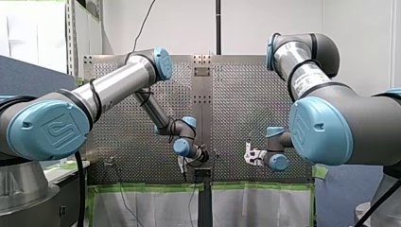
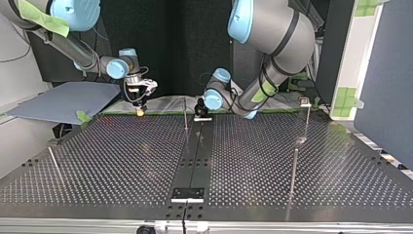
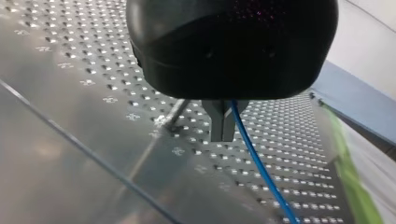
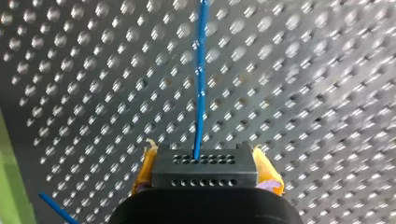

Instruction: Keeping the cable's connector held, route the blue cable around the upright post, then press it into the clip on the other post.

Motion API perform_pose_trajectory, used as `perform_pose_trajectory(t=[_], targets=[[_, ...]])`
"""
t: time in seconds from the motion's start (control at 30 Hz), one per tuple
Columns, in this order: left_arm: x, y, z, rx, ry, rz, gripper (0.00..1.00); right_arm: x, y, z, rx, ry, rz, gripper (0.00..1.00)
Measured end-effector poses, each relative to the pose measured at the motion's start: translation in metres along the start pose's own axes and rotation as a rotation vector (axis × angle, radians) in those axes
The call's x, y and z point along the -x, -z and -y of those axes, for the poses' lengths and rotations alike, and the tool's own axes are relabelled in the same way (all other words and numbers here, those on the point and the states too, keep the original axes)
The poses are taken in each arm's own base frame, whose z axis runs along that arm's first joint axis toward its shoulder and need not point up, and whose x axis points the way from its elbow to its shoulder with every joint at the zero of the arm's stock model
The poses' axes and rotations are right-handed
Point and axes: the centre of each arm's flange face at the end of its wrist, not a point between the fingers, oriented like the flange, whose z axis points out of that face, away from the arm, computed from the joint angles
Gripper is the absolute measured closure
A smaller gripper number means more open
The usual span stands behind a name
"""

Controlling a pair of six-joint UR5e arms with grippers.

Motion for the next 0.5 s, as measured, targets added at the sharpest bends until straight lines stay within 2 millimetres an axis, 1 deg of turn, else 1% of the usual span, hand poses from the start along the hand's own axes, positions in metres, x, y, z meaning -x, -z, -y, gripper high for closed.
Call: perform_pose_trajectory(t=[0.17, 0.3, 0.5], targets=[[0.008, -0.004, -0.003, 0.002, 0.023, 0.016, 1.0, 0.012, -0.007, -0.014, 0.04, -0.007, 0.021, 1.0], [0.012, -0.004, -0.008, 0.007, 0.037, 0.02, 1.0, 0.009, -0.015, -0.023, 0.055, -0.01, 0.016, 1.0], [0.013, -0.004, -0.011, 0.007, 0.04, 0.014, 1.0, 0.004, -0.021, -0.029, 0.064, -0.01, 0.012, 1.0]])
